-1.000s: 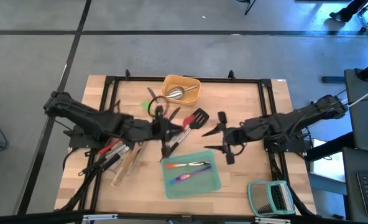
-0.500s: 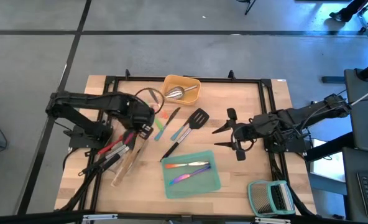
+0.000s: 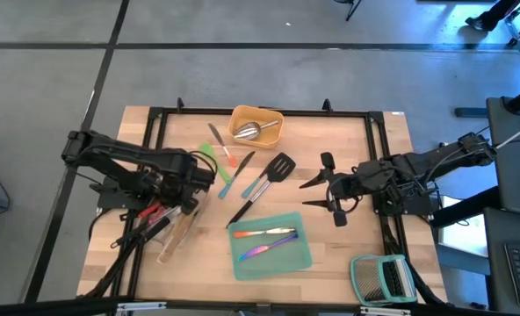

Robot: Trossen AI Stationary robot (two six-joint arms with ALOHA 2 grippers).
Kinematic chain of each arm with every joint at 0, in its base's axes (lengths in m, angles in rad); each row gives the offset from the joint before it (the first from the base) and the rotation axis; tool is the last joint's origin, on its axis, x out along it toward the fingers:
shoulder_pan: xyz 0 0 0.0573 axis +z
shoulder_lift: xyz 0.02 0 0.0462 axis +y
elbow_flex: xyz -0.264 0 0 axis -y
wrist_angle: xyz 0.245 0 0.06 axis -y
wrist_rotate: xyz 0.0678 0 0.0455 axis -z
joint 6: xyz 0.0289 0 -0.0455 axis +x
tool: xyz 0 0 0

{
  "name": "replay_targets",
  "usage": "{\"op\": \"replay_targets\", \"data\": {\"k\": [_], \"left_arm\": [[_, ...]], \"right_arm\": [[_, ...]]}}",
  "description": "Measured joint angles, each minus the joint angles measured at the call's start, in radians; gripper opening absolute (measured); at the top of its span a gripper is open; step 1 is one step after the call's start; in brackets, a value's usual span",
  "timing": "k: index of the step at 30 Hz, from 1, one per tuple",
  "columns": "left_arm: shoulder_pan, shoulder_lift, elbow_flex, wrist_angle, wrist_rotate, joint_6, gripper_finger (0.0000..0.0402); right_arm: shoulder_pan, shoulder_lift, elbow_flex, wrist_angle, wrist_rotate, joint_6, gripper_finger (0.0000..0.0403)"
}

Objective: Pick & Place Kitchen Items
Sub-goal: Put the red spatula into the transparent bin

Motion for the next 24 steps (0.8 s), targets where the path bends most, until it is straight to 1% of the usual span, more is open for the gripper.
{"op": "replay_targets", "data": {"k": [7,11,14,20,24], "left_arm": [[0.015,0.000,-0.108,0.001,0.010,0.069,0.0017],[0.041,0.000,-0.161,0.014,-0.017,0.103,0.0017],[0.071,0.000,-0.198,0.054,-0.037,0.127,0.0017],[0.117,0.000,-0.226,0.120,-0.073,0.151,0.0017],[0.127,0.000,-0.226,0.128,-0.057,0.155,0.0036]], "right_arm": [[0.000,0.000,0.000,0.006,0.000,0.000,0.0199],[0.000,0.000,0.000,0.014,0.000,0.000,0.0199],[0.000,0.000,0.000,0.014,0.000,0.000,0.0199],[0.000,0.000,0.000,0.014,0.000,0.000,0.0199],[0.000,0.000,0.000,0.014,0.000,0.000,0.0199]]}}
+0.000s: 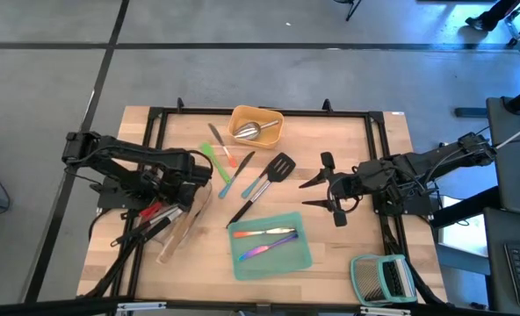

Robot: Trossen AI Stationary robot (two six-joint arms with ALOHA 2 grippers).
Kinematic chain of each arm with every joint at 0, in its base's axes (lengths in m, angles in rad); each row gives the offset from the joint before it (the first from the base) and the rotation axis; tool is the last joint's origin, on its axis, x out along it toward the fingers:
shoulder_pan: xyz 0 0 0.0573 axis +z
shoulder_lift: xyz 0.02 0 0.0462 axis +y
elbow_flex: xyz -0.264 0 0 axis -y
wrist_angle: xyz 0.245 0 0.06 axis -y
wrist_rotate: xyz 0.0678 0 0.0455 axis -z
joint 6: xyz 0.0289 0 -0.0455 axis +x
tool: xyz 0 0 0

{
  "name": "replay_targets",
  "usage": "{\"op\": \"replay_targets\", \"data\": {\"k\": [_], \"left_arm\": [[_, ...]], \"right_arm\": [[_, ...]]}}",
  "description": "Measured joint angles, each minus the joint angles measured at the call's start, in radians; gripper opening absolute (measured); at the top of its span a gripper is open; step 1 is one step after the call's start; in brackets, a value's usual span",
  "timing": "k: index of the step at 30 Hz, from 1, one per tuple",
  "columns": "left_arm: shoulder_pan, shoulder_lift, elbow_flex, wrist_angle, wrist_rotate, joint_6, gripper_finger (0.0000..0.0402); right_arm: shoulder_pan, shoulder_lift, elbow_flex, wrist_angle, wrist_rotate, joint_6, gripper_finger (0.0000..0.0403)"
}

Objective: Pick & Place Kitchen Items
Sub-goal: Put the red spatula into the transparent bin, then put the green spatula into the transparent bin

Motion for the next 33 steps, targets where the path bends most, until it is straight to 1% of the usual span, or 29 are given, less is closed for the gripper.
{"op": "replay_targets", "data": {"k": [8,11,15,18,20,25,30,31,33], "left_arm": [[-0.005,0.000,0.000,-0.001,0.030,0.000,0.0061],[-0.005,0.000,0.000,-0.002,0.049,0.000,0.0076],[-0.005,0.000,0.001,-0.019,0.066,0.018,0.0113],[0.004,0.000,0.010,-0.084,0.076,0.041,0.0146],[0.012,0.000,0.037,-0.132,0.075,0.065,0.0167],[0.032,-0.015,0.111,-0.135,0.074,0.112,0.0207],[0.054,-0.012,0.203,-0.132,0.061,0.112,0.0216],[0.056,-0.012,0.224,-0.131,0.051,0.111,0.0216],[0.056,-0.012,0.275,-0.122,0.000,0.103,0.0214]], "right_arm": [[0.000,0.000,0.000,0.000,0.000,0.000,0.0199],[0.000,0.000,0.000,0.000,0.000,0.000,0.0199],[0.000,0.000,0.000,0.000,0.000,0.000,0.0199],[0.000,0.000,0.000,0.001,0.000,0.000,0.0199],[0.000,0.000,0.000,0.002,0.000,0.000,0.0199],[0.000,0.000,0.000,0.007,0.000,0.000,0.0199],[0.000,0.000,0.000,0.005,0.000,0.000,0.0199],[0.000,0.000,0.000,0.004,0.000,0.000,0.0199],[0.000,0.000,0.000,0.001,0.000,0.000,0.0199]]}}
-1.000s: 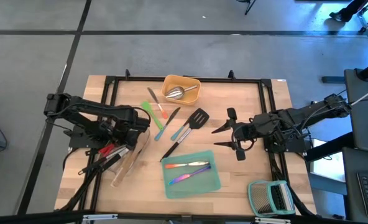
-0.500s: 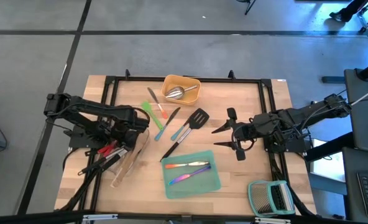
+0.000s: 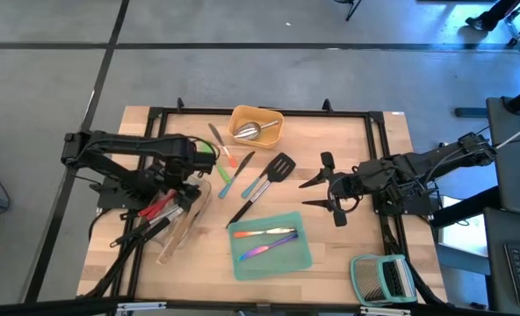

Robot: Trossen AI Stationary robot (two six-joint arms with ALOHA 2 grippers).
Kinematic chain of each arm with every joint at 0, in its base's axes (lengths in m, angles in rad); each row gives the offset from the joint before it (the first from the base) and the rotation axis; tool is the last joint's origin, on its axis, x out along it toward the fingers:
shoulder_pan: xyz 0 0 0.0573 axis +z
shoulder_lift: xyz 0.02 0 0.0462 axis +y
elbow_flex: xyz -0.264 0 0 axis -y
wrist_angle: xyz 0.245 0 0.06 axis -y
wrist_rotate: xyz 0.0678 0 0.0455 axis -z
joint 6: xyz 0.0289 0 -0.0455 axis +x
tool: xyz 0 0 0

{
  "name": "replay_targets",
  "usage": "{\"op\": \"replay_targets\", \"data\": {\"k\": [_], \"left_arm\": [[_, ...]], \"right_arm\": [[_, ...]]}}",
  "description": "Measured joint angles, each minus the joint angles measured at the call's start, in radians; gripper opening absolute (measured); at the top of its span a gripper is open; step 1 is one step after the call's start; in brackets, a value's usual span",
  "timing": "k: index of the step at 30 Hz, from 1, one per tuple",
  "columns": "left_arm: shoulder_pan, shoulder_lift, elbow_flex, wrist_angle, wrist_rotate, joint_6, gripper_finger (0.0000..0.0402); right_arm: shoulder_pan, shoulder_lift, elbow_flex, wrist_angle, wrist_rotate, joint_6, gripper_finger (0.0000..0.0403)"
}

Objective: Pick & Place Kitchen Items
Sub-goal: Put the green spatula into the transparent bin

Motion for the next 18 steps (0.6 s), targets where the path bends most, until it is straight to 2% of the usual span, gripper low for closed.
{"op": "replay_targets", "data": {"k": [5,10,13,18], "left_arm": [[-0.032,0.000,0.123,0.137,-0.225,0.020,0.0213],[-0.126,0.000,0.187,0.465,-0.466,0.102,0.0216],[-0.190,0.001,0.187,0.689,-0.573,0.232,0.0215],[-0.298,0.037,0.162,1.107,-0.858,0.516,0.0213]], "right_arm": [[0.000,0.000,0.000,-0.011,0.000,0.000,0.0199],[0.000,0.000,0.000,-0.012,0.000,0.000,0.0199],[0.000,0.000,0.000,-0.012,0.000,0.000,0.0199],[0.000,0.000,0.000,-0.013,0.000,-0.030,0.0198]]}}
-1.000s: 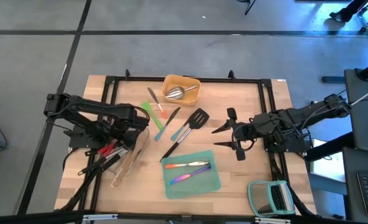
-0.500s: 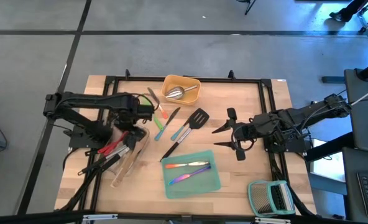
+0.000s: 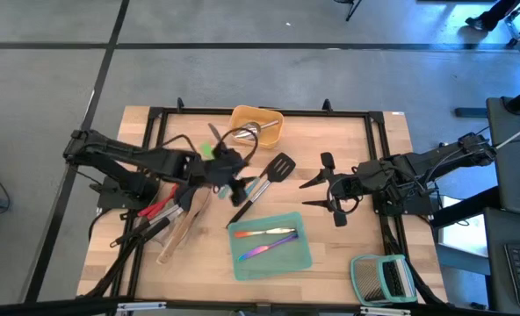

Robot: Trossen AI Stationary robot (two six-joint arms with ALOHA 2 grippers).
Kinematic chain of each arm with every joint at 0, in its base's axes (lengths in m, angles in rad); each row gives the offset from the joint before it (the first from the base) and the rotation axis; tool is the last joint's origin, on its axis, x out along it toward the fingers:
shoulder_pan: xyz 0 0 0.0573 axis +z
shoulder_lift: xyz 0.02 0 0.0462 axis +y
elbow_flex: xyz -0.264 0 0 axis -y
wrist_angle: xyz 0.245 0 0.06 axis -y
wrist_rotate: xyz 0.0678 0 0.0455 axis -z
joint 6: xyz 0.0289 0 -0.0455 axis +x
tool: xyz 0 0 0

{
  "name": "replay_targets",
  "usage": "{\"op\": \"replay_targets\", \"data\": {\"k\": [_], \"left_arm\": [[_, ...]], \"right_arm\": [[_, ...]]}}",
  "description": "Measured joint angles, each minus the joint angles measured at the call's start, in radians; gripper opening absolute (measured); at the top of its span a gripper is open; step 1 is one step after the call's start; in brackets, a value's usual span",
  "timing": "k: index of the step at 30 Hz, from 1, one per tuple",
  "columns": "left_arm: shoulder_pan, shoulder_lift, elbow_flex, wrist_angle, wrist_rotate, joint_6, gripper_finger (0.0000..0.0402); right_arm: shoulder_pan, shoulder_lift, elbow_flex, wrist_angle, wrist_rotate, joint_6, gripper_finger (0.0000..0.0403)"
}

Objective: Pick & Place Kitchen Items
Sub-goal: Put the green spatula into the transparent bin

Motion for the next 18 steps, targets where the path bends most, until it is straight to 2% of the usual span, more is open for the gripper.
{"op": "replay_targets", "data": {"k": [3,9,12,14,18], "left_arm": [[-0.048,0.031,-0.003,0.257,-0.055,0.163,0.0215],[-0.118,0.084,-0.004,0.587,0.063,0.467,0.0215],[-0.145,0.100,-0.004,0.597,0.122,0.509,0.0213],[-0.163,0.114,-0.004,0.536,0.157,0.491,0.0212],[-0.200,0.144,-0.007,0.499,0.144,0.518,0.0212]], "right_arm": [[0.000,0.000,0.000,0.000,0.000,-0.004,0.0198],[0.000,0.000,0.000,0.000,0.000,-0.035,0.0198],[0.000,0.001,0.000,0.000,0.000,-0.052,0.0199],[-0.003,0.002,0.000,0.000,0.000,-0.057,0.0199],[-0.010,0.017,0.000,0.007,0.001,-0.096,0.0199]]}}
